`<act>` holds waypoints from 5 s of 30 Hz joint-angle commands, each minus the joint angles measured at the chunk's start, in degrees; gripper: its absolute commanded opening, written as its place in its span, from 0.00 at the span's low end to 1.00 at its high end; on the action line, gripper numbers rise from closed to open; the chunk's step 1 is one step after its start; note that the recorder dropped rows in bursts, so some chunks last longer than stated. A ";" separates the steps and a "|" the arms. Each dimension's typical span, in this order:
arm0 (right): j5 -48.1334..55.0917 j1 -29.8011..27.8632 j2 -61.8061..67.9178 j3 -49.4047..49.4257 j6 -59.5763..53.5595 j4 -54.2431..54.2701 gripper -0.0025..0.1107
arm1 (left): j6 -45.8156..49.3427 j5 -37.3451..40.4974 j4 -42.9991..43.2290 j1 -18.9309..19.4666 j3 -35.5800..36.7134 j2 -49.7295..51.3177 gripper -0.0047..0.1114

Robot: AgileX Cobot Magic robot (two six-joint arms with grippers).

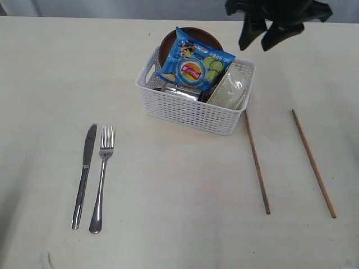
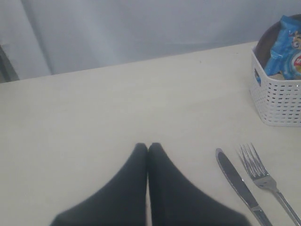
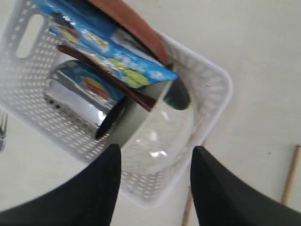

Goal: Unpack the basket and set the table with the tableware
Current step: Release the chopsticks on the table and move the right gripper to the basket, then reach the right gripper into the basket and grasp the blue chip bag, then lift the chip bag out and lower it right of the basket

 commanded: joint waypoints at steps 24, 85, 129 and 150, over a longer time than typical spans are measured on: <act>4.97 15.41 22.74 -18.04 -25.62 -6.31 0.42 | -0.02 -0.43 -0.10 0.14 0.13 -0.19 0.04; 0.43 14.74 19.16 -25.00 -21.56 -16.30 0.50 | -0.02 -0.43 -0.10 0.14 0.13 -0.19 0.04; 4.97 18.28 13.10 -25.09 -24.16 -28.95 0.02 | -0.02 -0.43 -0.10 0.14 0.13 -0.19 0.04; -7.35 -20.31 0.72 4.89 -11.18 -4.62 0.02 | -0.02 -0.43 -0.10 0.14 0.13 -0.19 0.04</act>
